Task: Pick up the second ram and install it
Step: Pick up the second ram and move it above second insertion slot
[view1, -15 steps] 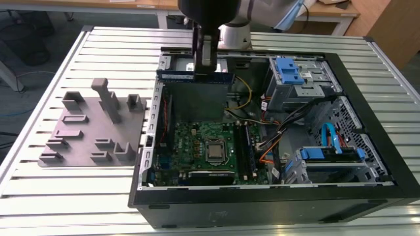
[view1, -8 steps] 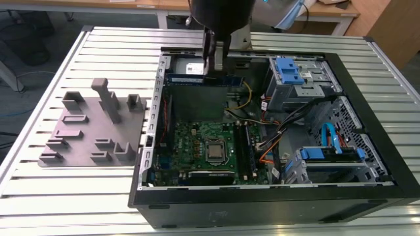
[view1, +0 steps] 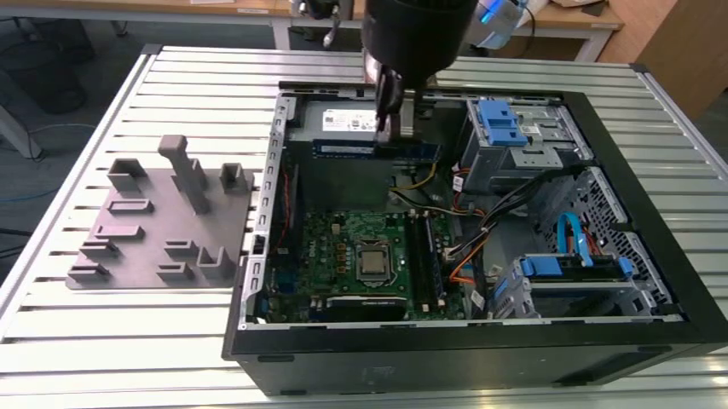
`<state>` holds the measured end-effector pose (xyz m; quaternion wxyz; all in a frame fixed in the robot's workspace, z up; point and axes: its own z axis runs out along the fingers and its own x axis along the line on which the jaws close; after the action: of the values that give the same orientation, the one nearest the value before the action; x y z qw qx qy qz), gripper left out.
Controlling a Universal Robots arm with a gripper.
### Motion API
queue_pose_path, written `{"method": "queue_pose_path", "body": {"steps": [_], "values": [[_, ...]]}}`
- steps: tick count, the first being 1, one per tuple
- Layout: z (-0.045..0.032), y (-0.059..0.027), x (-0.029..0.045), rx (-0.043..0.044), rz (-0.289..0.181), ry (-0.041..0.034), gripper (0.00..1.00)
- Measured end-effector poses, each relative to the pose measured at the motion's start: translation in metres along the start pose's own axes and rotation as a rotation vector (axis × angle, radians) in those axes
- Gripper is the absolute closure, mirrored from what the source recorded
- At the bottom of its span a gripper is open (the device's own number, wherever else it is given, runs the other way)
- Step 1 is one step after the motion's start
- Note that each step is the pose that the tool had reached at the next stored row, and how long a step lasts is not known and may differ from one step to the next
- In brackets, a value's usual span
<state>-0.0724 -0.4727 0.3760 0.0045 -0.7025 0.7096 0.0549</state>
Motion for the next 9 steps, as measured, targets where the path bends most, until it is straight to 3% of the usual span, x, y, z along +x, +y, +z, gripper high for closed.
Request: {"method": "queue_pose_path", "body": {"steps": [6, 9], "values": [[0.0096, -0.0169, 0.0013, -0.0001, 0.0, 0.0001, 0.86], [0.0143, -0.0215, 0.005, -0.0002, 0.0, 0.0004, 0.86]]}}
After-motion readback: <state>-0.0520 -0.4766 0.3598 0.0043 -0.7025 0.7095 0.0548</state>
